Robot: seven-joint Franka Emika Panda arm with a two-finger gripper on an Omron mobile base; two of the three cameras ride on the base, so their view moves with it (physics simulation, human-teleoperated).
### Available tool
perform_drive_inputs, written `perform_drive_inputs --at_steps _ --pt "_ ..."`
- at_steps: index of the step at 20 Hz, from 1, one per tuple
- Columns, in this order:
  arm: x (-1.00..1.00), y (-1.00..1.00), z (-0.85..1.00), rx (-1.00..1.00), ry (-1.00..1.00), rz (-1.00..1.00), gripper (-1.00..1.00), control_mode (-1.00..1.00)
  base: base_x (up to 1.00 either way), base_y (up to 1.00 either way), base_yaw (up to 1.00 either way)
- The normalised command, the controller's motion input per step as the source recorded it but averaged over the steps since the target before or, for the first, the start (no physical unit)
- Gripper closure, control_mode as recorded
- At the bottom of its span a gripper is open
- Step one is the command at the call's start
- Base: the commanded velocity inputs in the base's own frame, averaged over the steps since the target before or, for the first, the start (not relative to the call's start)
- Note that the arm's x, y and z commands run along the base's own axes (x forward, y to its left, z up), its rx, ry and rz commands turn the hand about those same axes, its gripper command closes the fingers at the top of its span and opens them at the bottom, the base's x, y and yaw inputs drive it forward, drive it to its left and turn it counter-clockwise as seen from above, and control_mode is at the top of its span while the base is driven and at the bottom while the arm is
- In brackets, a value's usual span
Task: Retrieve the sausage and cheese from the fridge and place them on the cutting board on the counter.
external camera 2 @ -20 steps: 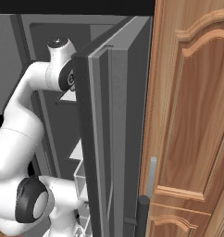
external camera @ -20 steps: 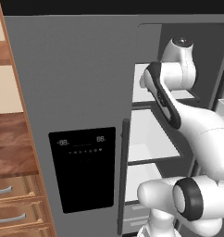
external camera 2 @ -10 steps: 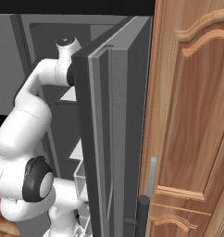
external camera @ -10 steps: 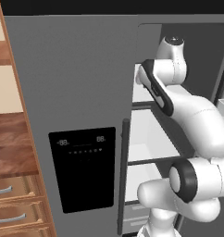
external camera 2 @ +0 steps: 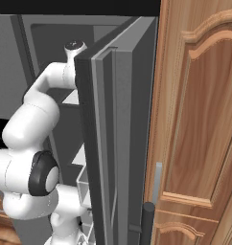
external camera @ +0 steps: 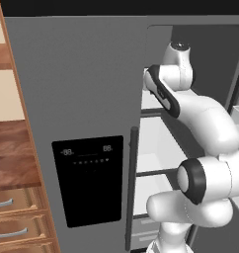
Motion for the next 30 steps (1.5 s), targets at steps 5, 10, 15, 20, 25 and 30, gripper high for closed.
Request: perform_drive_inputs --at_steps 5,10,15,20,25,30 --pt "0.06 0.0 -0.15 0.0 0.04 0.0 -1.0 -1.0 0.0 0.0 0.0" --pt "0.03 0.0 -0.17 0.0 0.04 0.0 -1.0 -1.0 0.0 0.0 0.0" --pt "0.07 0.0 -0.13 0.0 0.0 0.0 -1.0 -1.0 0.0 0.0 0.0" --pt "0.04 0.0 -0.03 0.0 0.0 0.0 1.0 -1.0 0.0 0.0 0.0" --pt "0.0 0.0 0.0 0.0 0.0 0.0 1.0 -1.0 0.0 0.0 0.0" --pt "0.0 0.0 -0.03 -0.02 0.0 0.0 1.0 -1.0 0.0 0.0 0.0"
